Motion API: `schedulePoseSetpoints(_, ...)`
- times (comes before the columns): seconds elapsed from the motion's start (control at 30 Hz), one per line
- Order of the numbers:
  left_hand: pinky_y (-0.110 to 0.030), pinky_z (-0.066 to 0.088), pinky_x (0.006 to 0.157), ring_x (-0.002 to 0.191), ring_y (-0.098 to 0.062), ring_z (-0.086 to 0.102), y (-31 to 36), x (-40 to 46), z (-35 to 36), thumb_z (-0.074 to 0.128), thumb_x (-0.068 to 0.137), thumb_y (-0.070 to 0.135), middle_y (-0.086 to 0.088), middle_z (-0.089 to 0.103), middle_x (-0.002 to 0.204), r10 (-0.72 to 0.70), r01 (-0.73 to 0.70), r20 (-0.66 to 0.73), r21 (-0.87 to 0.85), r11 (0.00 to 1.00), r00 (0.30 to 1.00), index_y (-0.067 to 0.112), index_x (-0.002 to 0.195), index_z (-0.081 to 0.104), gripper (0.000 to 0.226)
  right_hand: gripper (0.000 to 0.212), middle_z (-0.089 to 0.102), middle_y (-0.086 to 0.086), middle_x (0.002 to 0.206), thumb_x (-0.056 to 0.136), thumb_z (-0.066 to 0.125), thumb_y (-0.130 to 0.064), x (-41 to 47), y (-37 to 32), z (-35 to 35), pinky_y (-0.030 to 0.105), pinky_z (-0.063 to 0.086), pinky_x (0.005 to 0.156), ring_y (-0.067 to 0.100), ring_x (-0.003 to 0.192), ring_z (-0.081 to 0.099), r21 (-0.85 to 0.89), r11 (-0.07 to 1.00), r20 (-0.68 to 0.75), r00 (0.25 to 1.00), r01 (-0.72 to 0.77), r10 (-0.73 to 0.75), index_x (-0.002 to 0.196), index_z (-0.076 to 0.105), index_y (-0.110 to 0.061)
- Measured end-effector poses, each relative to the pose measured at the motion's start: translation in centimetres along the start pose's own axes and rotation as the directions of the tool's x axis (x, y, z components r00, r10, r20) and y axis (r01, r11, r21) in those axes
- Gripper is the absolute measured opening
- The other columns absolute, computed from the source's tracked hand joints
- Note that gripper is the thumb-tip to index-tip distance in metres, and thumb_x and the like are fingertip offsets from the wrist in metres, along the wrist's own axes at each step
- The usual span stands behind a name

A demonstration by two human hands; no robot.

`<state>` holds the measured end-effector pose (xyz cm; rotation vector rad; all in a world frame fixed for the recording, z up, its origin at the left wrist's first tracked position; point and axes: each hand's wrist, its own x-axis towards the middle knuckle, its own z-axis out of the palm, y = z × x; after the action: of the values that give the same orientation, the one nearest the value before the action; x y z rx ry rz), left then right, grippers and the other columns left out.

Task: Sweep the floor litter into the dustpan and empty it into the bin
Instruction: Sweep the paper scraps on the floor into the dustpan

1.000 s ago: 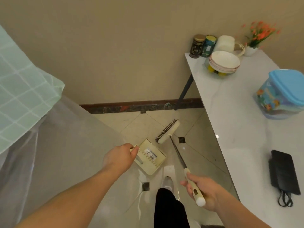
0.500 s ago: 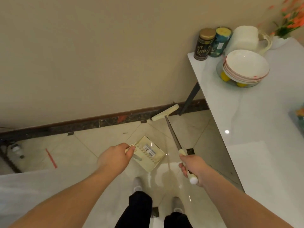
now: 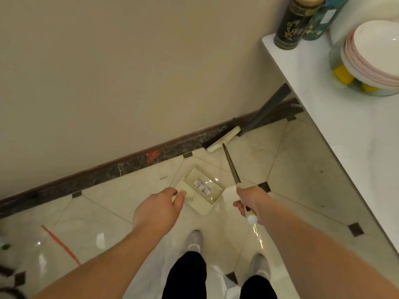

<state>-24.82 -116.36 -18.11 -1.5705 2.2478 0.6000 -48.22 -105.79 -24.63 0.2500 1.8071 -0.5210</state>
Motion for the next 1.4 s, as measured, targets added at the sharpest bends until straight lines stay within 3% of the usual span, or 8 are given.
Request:
schedulePoseSetpoints(0.13,-0.031,0.057,0.062,0.068,-0.018,0.069,-1.1,1.6,-0.3,0.024,0.097,0.070,0.006,0.072,0.089,-0.012,0.012,0.029,-0.004,1.000,1.000,0.040,0.120,0.061,0.053,0.039,0.078,0.013,0.075,0.101,0.055,-0.037,-2.4,1.1,0.3,0.029,0.049,0.053,0.016,0.043,0.050,0.035,0.994,0.003,0.995,-0.104,0.104,0.120,0.050,-0.004)
schedulePoseSetpoints(0.27,-0.032,0.054,0.065,0.086,-0.021,0.068,-1.7,2.3,-1.1,0.026,0.098,0.068,0.004,0.074,0.099,0.004,-0.003,0.044,-0.023,1.000,0.999,0.038,0.124,0.062,0.054,0.037,0.069,0.017,0.079,0.100,0.059,-0.030,-6.2,0.3,0.2,0.023,0.048,0.045,0.014,0.043,0.050,0.179,0.980,0.027,0.996,-0.087,0.083,0.122,0.051,-0.001)
schedulePoseSetpoints(0.47,-0.031,0.054,0.065,0.086,-0.018,0.069,-2.3,2.2,-2.2,0.030,0.098,0.067,0.004,0.075,0.100,0.051,-0.051,0.036,-0.009,0.999,0.998,0.037,0.125,0.062,0.051,0.028,0.065,0.011,0.070,0.099,0.059,-0.033,-8.7,-2.1,1.7,0.029,0.049,0.051,0.016,0.045,0.051,0.236,0.971,0.015,0.999,-0.042,0.039,0.104,0.060,-0.005)
schedulePoseSetpoints(0.73,-0.032,0.053,0.066,0.089,-0.020,0.068,-3.9,2.1,-3.3,0.031,0.098,0.067,0.004,0.074,0.100,0.000,0.000,0.021,-0.004,1.000,1.000,0.038,0.123,0.062,0.049,0.016,0.071,0.014,0.098,0.098,0.061,-0.028,-2.2,-8.0,2.6,0.024,0.050,0.049,0.014,0.051,0.055,0.241,0.968,-0.021,0.997,-0.069,0.077,0.101,0.055,-0.014)
schedulePoseSetpoints(0.83,-0.030,0.052,0.062,0.085,-0.018,0.067,-3.9,2.0,-3.1,0.031,0.099,0.067,0.006,0.074,0.098,-0.001,0.001,0.024,0.012,1.000,1.000,0.039,0.125,0.061,0.049,0.024,0.072,0.014,0.090,0.097,0.061,-0.028,-0.7,-5.4,1.3,0.026,0.051,0.055,0.016,0.050,0.056,0.176,0.979,0.005,0.995,-0.100,0.100,0.112,0.056,-0.010)
schedulePoseSetpoints(1.07,-0.032,0.057,0.068,0.083,-0.017,0.067,-4.1,0.6,-3.7,0.031,0.098,0.066,0.006,0.074,0.097,-0.011,0.012,0.027,-0.040,0.999,1.000,0.038,0.124,0.063,0.049,0.034,0.065,0.015,0.074,0.099,0.062,-0.030,-5.7,4.0,-3.3,0.023,0.044,0.040,0.014,0.040,0.046,0.139,0.970,0.101,0.977,-0.201,0.188,0.117,0.055,-0.001)
schedulePoseSetpoints(1.2,-0.027,0.054,0.061,0.065,-0.010,0.061,-4.1,-0.3,-4.8,0.029,0.098,0.067,0.009,0.072,0.092,-0.018,0.019,0.020,-0.037,0.999,1.000,0.040,0.122,0.062,0.048,0.031,0.060,0.013,0.065,0.101,0.057,-0.028,-9.7,5.1,-3.0,0.024,0.039,0.042,0.016,0.042,0.043,0.143,0.983,0.120,0.988,-0.112,0.095,0.113,0.056,0.000)
schedulePoseSetpoints(1.4,-0.029,0.055,0.066,0.076,-0.013,0.062,-4.4,-0.6,-5.2,0.031,0.098,0.067,0.008,0.072,0.093,-0.039,0.040,0.013,-0.044,0.998,0.999,0.041,0.121,0.062,0.047,0.030,0.061,0.013,0.070,0.099,0.063,-0.028,-6.3,-1.9,-1.3,0.022,0.046,0.041,0.013,0.035,0.049,0.252,0.968,0.086,0.996,-0.021,0.000,0.111,0.059,-0.002)
